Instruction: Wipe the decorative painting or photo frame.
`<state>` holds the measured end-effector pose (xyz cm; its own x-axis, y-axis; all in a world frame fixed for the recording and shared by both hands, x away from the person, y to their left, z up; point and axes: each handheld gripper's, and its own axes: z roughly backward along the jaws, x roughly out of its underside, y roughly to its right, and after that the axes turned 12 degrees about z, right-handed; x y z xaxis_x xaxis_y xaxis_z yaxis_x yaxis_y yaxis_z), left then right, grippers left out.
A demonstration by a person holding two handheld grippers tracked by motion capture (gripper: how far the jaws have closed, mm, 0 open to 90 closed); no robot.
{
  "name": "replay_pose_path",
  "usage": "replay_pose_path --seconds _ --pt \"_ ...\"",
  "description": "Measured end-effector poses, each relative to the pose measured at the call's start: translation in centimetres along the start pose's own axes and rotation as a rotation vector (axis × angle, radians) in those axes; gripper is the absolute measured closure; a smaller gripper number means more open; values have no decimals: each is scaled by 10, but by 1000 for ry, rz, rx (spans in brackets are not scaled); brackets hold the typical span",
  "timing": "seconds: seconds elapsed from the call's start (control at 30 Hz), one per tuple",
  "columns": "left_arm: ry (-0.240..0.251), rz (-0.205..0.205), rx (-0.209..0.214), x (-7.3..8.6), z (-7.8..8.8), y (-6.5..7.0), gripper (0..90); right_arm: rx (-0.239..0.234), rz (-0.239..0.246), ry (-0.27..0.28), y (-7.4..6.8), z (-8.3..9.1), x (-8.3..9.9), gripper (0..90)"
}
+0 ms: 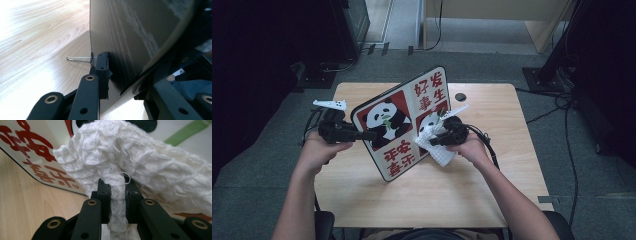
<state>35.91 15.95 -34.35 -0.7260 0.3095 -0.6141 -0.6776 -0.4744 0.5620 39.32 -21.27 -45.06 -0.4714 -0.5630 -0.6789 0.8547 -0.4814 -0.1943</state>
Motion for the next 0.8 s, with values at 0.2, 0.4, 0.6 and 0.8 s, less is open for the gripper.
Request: replay_pose_path --seconds 0.2,0.4,0.6,0.8 --pt "0 -1 0 0 0 0 730 1 -2 0 0 -7 10 791" --pt "0 -1 1 0 0 0 730 -5 -27 7 1 -13 19 791" --pt "0 -3 -2 0 0 1 730 -10 -26 -17 0 -20 26 791" --pt "2 3 -8 1 0 1 733 -29 -47 -35 3 -25 33 790"
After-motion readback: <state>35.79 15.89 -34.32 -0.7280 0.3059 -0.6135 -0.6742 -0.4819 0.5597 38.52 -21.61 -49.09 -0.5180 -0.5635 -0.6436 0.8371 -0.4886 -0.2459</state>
